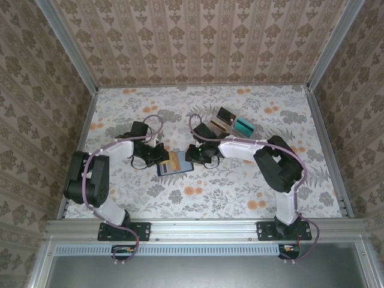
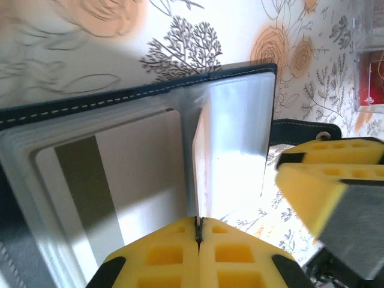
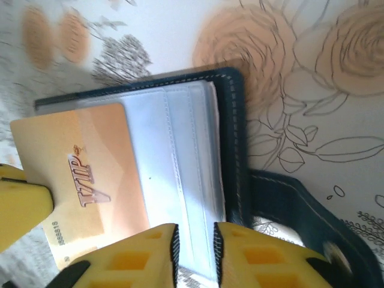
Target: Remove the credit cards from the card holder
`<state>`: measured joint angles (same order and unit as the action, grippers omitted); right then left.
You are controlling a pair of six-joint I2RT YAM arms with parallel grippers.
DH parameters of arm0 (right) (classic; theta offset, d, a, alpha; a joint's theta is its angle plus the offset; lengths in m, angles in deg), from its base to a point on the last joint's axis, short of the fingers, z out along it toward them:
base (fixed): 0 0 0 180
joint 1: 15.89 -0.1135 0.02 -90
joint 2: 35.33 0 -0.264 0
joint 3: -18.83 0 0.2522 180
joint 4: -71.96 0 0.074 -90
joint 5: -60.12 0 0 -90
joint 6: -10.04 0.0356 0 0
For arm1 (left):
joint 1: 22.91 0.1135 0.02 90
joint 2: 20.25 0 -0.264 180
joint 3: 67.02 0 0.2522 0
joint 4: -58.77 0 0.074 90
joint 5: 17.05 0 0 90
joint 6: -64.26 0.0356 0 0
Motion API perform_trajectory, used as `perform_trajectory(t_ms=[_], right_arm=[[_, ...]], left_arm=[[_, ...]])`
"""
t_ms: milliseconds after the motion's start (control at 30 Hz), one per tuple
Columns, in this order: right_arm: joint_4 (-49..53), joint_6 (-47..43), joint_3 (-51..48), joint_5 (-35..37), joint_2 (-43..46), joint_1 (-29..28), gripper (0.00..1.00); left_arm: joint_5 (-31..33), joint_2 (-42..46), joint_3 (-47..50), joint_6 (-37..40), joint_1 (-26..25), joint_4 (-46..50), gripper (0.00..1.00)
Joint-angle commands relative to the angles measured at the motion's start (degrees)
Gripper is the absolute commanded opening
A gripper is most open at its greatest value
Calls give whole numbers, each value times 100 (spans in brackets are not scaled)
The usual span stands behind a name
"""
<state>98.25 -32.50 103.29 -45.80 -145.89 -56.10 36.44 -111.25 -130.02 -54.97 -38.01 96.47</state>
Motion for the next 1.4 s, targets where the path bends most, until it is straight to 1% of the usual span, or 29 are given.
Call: perform_trajectory(t_ms=[0, 67, 133, 233, 300, 467, 600, 667, 767, 967, 1033, 1133, 1267, 1367], right_arm=[[-863, 44, -213, -399, 636, 117, 33], [-1249, 80, -331, -728, 809, 196, 41], [-1463, 218, -333, -981, 899, 294, 49], [-1968, 487, -389, -1424, 971, 439, 58], [-2196, 662, -424, -1551, 1009, 515, 63], [-2796, 1149, -412, -2033, 993, 669, 70], [-3148, 1422, -337, -2360, 925, 742, 70], [-3570, 1681, -370, -2567, 884, 776, 69], [-4306, 2109, -388, -2922, 795, 820, 65], [-5687, 2933, -633, -3111, 630, 1008, 46], [-5853, 3031, -680, -3125, 603, 1036, 35], [-5864, 3023, -687, -3166, 618, 1039, 27], [-5826, 3006, -688, -3225, 676, 1039, 26], [-5811, 3116, -645, -3294, 615, 1026, 31]], left_arm=[[503, 568, -236, 327, 85, 733, 0], [459, 825, -317, 252, 97, 748, 0], [219, 1061, -375, 84, 94, 595, 0], [-148, 1294, -540, -198, 94, 396, 0], [-237, 1432, -695, -352, 94, 331, 0], [-556, 1654, -926, -904, 96, -92, 0], [-870, 1733, -965, -1440, 95, -619, 0], [-1020, 1744, -964, -1724, 94, -882, 0], [-1179, 1736, -945, -1975, 104, -1145, 0], [-1378, 1621, -764, -2297, 207, -1558, 0], [-1395, 1612, -694, -2334, 234, -1630, 0], [-1439, 1621, -602, -2331, 252, -1710, 0], [-1506, 1597, -523, -2368, 252, -1813, 0], [-1551, 1599, -455, -2458, 259, -2029, 0]])
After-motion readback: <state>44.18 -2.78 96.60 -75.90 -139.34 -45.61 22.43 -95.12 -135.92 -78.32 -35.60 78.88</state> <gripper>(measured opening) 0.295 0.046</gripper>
